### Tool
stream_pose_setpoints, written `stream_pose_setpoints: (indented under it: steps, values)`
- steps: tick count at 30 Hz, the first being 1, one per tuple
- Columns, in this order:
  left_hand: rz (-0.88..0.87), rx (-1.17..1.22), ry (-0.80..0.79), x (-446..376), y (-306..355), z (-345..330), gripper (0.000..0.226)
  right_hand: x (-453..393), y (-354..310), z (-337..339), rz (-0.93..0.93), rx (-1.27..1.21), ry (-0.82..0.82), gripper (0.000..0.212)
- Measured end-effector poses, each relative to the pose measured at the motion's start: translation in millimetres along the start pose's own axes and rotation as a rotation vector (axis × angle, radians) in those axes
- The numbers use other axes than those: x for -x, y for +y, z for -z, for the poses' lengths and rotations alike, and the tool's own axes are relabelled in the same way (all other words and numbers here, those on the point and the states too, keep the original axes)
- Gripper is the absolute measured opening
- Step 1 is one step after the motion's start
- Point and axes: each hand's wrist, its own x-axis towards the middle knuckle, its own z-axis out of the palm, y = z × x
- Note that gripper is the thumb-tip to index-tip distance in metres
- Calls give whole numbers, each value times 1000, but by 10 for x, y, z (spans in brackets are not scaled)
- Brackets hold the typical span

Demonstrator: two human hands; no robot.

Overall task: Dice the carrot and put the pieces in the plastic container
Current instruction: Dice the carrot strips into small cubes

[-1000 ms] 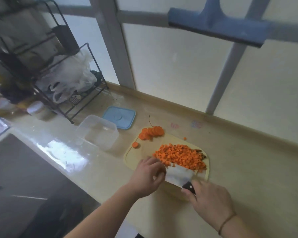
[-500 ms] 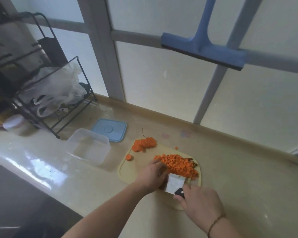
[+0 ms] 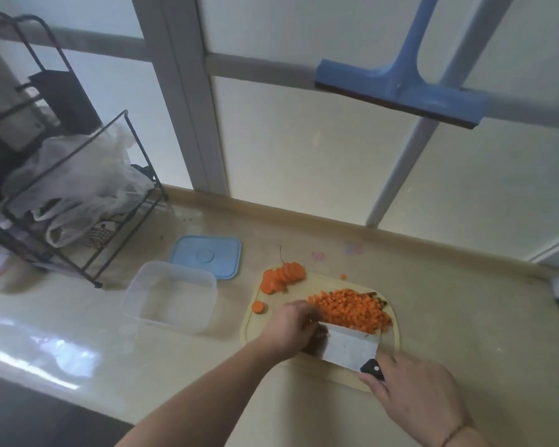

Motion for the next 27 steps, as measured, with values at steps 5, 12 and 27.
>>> stream_pose_setpoints:
  steps: [5, 12, 27]
  values:
    - [32, 63, 237, 81, -262, 175, 19, 270, -35, -139, -140, -71, 162, 94]
    - [132, -35, 287, 165, -777, 349, 21, 265, -109, -118, -231, -87, -79, 74]
    - [28, -177, 280, 564, -781, 50, 17, 217, -510, -3, -581, -1012, -249, 50]
